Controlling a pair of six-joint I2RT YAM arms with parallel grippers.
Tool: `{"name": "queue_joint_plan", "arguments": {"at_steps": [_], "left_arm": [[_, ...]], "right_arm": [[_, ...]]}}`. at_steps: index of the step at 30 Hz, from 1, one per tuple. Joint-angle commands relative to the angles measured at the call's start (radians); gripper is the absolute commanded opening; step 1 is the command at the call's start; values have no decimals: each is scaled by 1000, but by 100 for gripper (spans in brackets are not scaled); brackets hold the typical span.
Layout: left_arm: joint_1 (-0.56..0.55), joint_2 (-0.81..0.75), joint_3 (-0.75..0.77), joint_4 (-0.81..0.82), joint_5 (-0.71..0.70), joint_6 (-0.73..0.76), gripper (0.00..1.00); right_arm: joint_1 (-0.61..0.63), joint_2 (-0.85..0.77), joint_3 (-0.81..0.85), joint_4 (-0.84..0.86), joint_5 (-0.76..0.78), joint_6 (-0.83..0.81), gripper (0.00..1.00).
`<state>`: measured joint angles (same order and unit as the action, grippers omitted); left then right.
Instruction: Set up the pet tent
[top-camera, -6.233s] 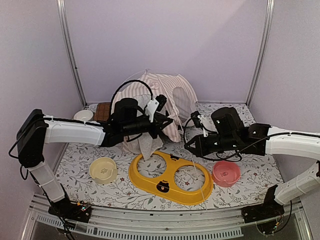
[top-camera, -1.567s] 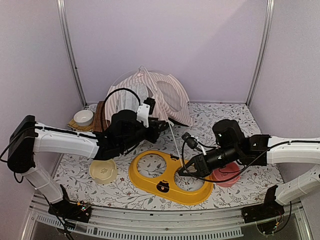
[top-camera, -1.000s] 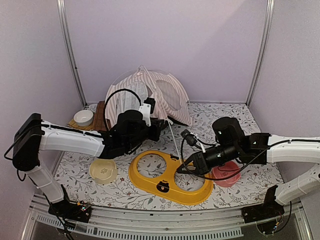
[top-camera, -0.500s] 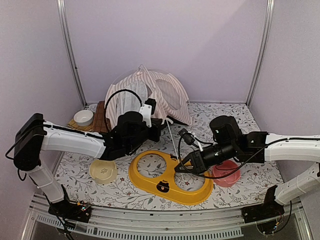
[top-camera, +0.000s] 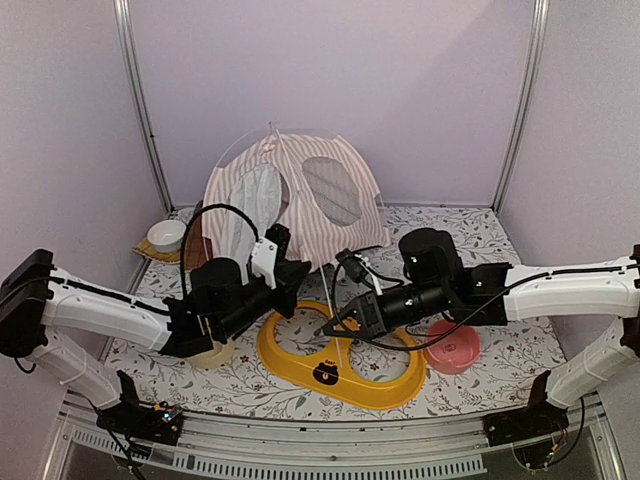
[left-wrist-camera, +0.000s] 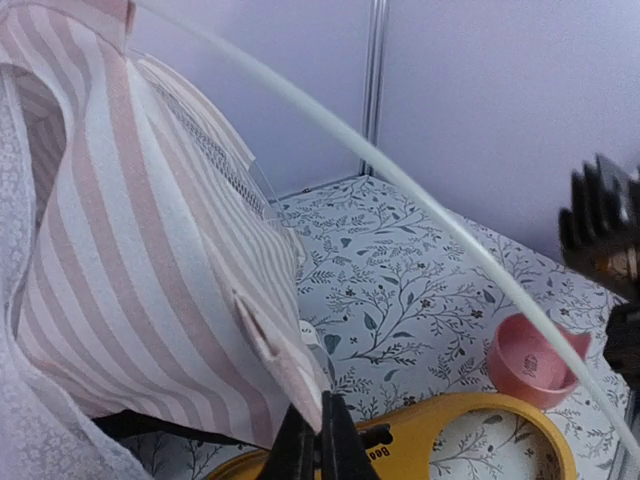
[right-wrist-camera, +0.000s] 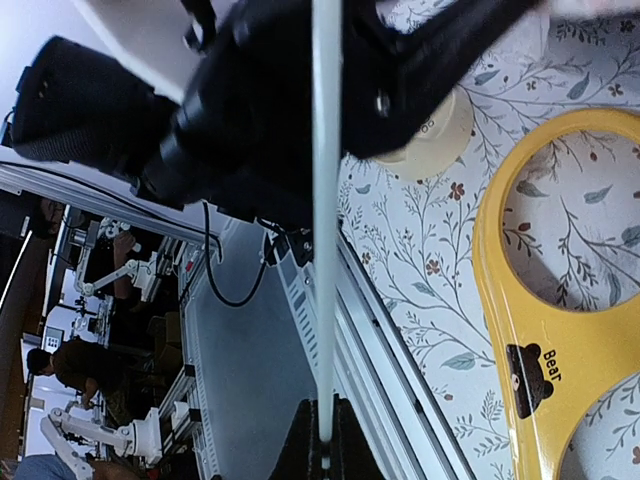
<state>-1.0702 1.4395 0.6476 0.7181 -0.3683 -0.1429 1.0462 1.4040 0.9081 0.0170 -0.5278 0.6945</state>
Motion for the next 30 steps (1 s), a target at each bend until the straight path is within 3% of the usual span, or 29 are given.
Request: {"name": "queue_joint_plan", "arguments": {"at_steps": [1, 13, 30], "left_arm": [[-87, -48, -83, -1, 67, 30, 0], [-192, -157, -214, -54, -31, 2, 0], [-349, -146, -264, -125, -204, -27, 0]], "right_arm": [[-14, 24, 79, 198, 93, 40, 0], [-15, 113, 226, 261, 205, 18, 0], [-54, 201, 439, 261, 289, 15, 0]]}}
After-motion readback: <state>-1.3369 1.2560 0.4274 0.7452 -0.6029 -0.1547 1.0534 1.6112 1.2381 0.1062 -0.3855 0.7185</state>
